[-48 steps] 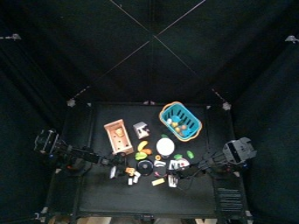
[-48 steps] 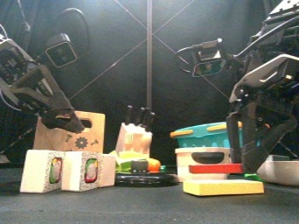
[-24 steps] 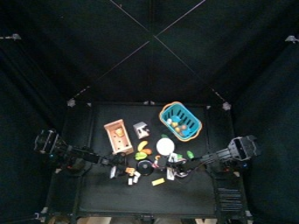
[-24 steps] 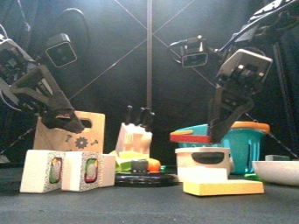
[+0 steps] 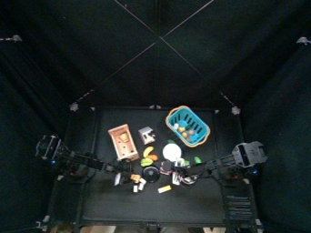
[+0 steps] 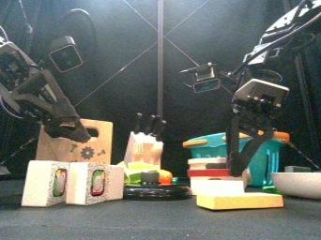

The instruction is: Assemble salmon sushi

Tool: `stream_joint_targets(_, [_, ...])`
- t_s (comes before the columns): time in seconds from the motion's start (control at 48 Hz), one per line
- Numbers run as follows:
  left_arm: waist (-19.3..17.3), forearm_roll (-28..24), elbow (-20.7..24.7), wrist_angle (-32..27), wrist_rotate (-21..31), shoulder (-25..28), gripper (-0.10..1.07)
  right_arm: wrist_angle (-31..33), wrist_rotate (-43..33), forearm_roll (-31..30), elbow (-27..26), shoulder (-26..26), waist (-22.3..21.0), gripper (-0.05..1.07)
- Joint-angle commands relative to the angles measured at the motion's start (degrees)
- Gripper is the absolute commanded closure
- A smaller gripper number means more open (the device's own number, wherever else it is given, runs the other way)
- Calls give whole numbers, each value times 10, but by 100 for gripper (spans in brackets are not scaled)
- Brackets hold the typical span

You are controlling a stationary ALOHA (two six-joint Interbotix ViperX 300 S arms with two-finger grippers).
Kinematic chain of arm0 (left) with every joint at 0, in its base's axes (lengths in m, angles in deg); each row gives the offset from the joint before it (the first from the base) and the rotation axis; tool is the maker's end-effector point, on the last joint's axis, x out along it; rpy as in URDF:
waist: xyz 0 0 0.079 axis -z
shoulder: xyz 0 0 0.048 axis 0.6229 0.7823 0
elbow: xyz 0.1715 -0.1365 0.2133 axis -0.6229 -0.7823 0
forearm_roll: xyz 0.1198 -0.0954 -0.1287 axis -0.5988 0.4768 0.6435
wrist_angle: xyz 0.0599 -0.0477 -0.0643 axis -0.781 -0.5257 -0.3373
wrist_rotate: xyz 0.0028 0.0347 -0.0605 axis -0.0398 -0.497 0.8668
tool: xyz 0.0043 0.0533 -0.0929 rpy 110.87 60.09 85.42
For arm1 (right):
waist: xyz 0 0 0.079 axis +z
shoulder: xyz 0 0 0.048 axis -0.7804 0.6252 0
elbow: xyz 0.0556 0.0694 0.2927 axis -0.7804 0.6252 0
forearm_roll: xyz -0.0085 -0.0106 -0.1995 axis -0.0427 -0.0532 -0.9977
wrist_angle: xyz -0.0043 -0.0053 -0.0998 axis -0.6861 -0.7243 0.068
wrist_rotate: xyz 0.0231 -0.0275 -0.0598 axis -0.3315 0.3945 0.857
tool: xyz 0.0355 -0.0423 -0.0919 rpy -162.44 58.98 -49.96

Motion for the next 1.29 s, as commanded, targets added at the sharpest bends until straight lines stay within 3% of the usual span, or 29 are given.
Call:
stream_joint_targets(0.0, [-2, 1, 7, 3, -1, -1, 11, -3, 0, 2, -4, -10, -2, 42])
stream_joint_targets(0.375, [-2, 1, 6, 2, -1, -1, 11, 2, 0, 10, -1, -8, -3, 40])
stream_joint_targets(0.688, [-2, 1, 7, 3, -1, -2, 11, 13, 2, 9, -8, -11, -3, 19])
stream_joint_targets(1.271, [-2, 1, 6, 3, -1, -1, 11, 21, 2, 5, -12, -42, 2, 18])
